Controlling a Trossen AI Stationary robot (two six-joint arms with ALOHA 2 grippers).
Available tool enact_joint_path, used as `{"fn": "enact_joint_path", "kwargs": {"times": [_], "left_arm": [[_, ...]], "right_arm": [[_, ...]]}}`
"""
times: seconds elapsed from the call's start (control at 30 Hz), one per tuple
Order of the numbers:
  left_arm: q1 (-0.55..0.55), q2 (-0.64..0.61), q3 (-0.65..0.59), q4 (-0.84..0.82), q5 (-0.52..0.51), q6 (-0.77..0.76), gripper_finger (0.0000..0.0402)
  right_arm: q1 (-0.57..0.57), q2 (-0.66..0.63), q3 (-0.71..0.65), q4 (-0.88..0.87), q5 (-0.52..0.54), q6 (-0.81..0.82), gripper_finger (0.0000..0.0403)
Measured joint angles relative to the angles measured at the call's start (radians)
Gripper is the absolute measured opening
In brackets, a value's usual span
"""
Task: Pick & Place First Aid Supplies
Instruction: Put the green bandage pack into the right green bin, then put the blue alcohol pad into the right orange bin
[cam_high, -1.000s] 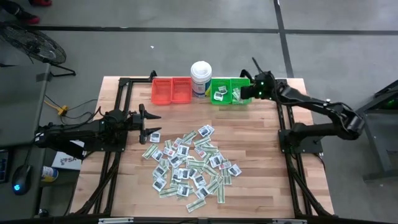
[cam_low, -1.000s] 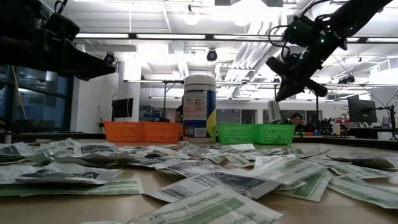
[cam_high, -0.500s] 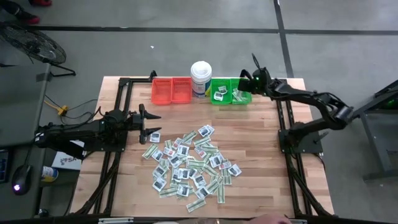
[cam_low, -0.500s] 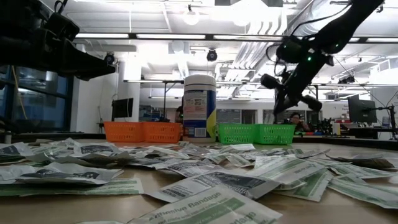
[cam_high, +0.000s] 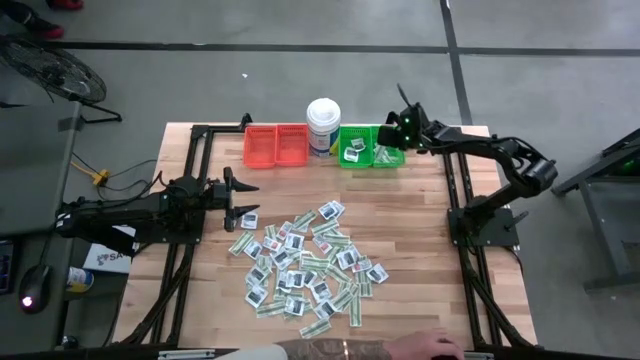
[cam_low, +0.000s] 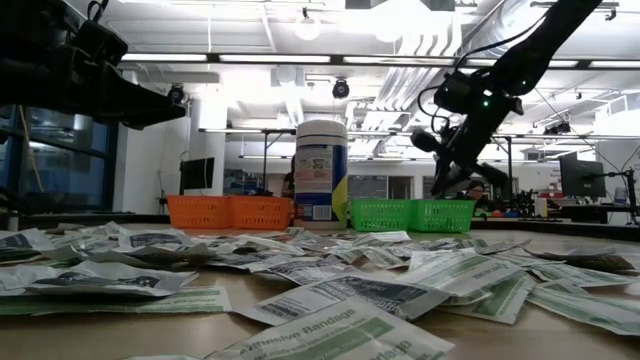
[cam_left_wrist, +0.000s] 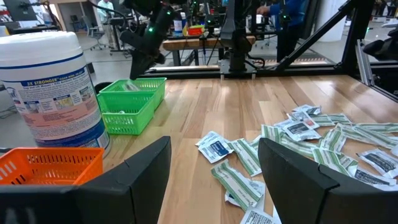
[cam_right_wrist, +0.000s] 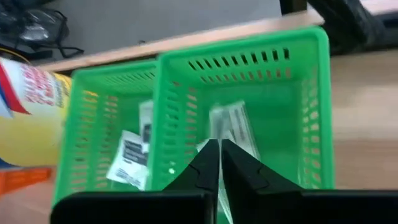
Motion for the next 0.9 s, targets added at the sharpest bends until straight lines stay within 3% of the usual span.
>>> {"fn": "enact_joint_path", "kwargs": {"times": [0.43,0.67,0.9], "left_arm": [[0.0,0.0,0.0,0.0,0.0,0.0,0.0238],[0.0,0.0,0.0,0.0,0.0,0.0,0.0238],[0.0,0.0,0.0,0.0,0.0,0.0,0.0238]], "right_arm": [[0.003,0.0,0.0,-0.008,-0.046,-0.024,0.0127],[0.04,-0.026,0.0,-0.001,-0.07,-0.094,0.0137],[0.09,-0.053,0.0,0.009,-0.197,-0.278,0.0138]]}}
